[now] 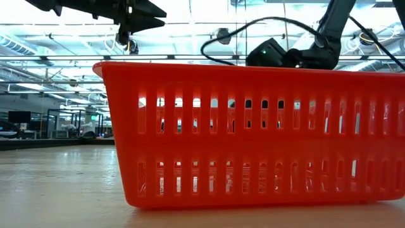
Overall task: Pick & Place Office items
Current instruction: Put the white timer into the top orange bin
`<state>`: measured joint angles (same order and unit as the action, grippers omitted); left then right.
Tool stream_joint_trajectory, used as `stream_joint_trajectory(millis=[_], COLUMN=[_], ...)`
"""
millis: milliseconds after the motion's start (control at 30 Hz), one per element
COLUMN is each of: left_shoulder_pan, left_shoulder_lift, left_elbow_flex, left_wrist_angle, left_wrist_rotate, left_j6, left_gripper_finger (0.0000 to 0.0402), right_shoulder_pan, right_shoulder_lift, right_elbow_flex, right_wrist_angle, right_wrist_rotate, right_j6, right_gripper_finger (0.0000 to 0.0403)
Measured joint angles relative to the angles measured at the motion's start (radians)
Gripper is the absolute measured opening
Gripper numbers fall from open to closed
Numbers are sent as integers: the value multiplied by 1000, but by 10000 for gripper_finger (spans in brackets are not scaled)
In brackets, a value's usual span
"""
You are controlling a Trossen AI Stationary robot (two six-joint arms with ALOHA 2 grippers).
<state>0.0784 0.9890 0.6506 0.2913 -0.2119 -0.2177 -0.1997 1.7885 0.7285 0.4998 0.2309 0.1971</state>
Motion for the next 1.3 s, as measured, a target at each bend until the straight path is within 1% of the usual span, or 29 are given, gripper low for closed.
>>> stream_joint_trajectory(millis=[200, 400, 500, 600, 767, 867, 967, 1167, 1233, 1300], left_shoulder_pan=[0, 0, 0, 0, 0, 0, 0, 0, 0, 0], left_shoulder_lift=[0, 0, 0, 0, 0, 0, 0, 0, 0, 0], left_elbow_flex=[0, 0, 0, 0, 0, 0, 0, 0, 0, 0], left_wrist_angle=[-1, -2, -2, -2, -2, -2, -2, -2, -2, -2], left_wrist_rotate=[0, 0, 0, 0, 0, 0, 0, 0, 0, 0], left_j6=[-2, -18, -18, -19, -24, -24, -25, -27, -27, -27], left_gripper_finger=[120, 120, 120, 120, 120, 120, 120, 120, 120, 120], right_shoulder_pan=[0, -5, -3, 0, 5, 5, 14, 45, 49, 54], right_shoulder_lift=[-3, -57, -111, -187, -327, -404, -471, -540, -541, -543], right_elbow_flex=[2, 2, 1, -1, -5, -9, -41, -145, -188, -235], right_wrist_angle=[-96, -283, -366, -502, -750, -834, -831, -793, -743, -638], right_wrist_rotate=[10, 8, 7, 3, 3, 1, 2, 1, 0, 0], right_j6=[-23, -31, -15, 17, 92, 164, 201, 161, 135, 131], right_gripper_finger=[267, 267, 267, 267, 267, 267, 267, 267, 267, 267])
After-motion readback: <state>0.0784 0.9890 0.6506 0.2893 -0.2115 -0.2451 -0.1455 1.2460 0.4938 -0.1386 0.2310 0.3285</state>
